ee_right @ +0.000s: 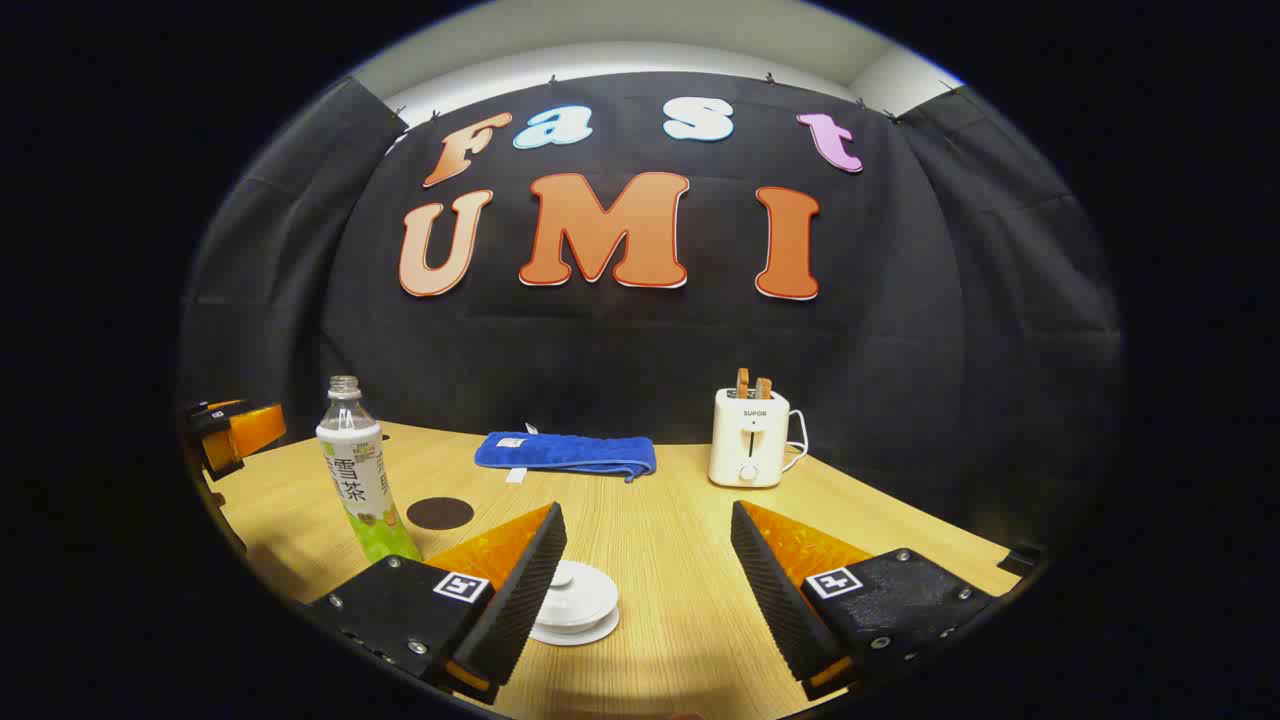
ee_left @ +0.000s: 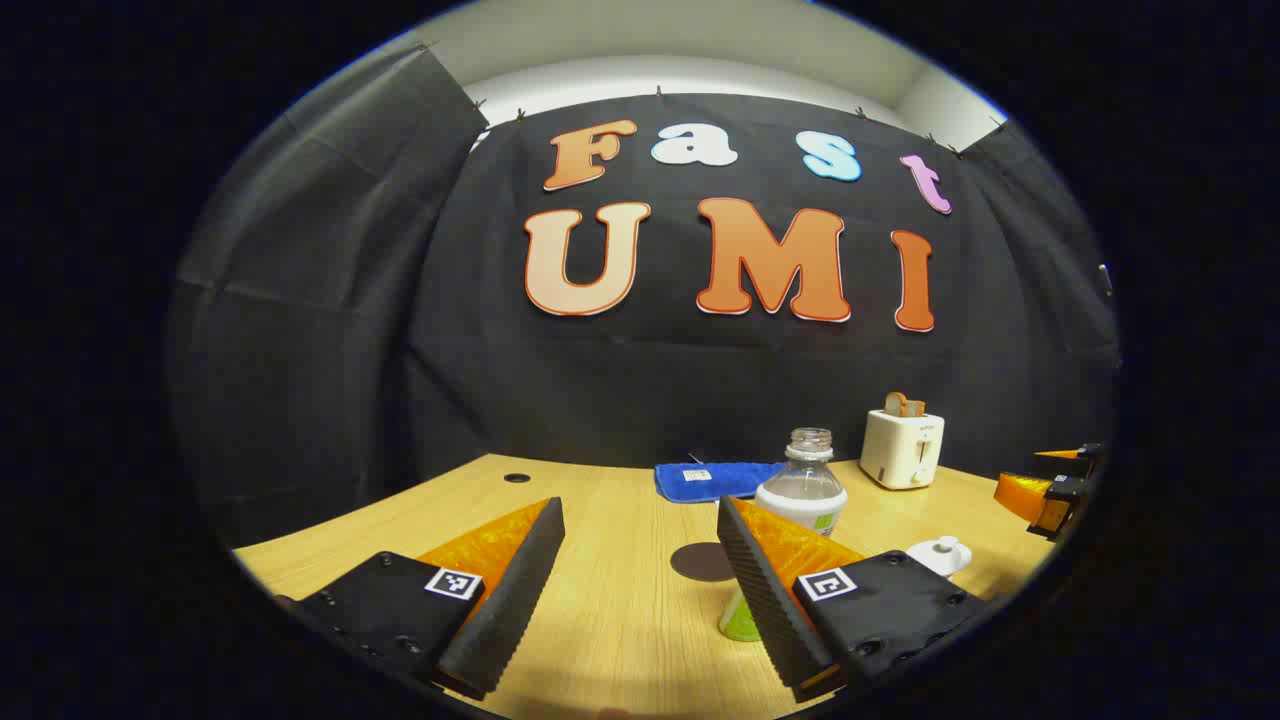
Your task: Open the teacup lid with one hand, grasp the water bottle and pour water into the teacup with the other hand; after pouring, place the water bottle on the coaster and then close the teacup lid.
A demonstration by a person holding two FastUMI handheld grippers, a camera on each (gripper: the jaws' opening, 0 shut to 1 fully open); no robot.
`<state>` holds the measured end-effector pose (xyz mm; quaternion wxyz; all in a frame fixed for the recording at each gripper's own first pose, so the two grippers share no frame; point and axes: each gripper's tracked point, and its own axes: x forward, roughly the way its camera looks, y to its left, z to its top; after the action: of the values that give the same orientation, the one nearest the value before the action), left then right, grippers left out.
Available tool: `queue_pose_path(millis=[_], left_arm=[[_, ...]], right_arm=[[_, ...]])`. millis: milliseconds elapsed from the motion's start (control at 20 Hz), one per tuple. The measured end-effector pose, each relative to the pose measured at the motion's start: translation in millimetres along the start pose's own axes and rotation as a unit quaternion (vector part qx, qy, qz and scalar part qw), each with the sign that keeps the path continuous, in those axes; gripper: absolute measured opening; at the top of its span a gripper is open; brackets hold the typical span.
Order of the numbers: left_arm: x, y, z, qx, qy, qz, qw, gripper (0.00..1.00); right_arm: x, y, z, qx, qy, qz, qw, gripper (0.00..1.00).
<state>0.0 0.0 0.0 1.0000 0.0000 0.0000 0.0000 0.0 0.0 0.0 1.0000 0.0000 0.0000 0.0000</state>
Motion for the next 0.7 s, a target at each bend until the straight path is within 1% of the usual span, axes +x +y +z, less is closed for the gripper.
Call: queue_pose_path(millis=[200,500,600,700], left_arm=[[-0.4,3.1,-8.9,0.002,0.024,0.0,1.0,0.99],[-13.4,14.7,-15.6,0.0,0.041,0.01,0.999,0.99],[-15.8,18.5,-14.8,0.0,0.04,0.013,0.999,1.0],[-16.9,21.3,-11.7,0.001,0.033,0.016,0.999,0.99]], right_arm=[[-1.7,4.0,-2.6,0.002,0.007,0.004,1.0,0.99],[-8.2,3.9,-4.1,0.014,0.006,0.008,1.0,0.99],[-8.6,2.5,-4.5,0.017,0.006,0.005,1.0,0.99],[-9.1,2.7,-4.9,0.02,0.006,0.002,1.0,0.99]])
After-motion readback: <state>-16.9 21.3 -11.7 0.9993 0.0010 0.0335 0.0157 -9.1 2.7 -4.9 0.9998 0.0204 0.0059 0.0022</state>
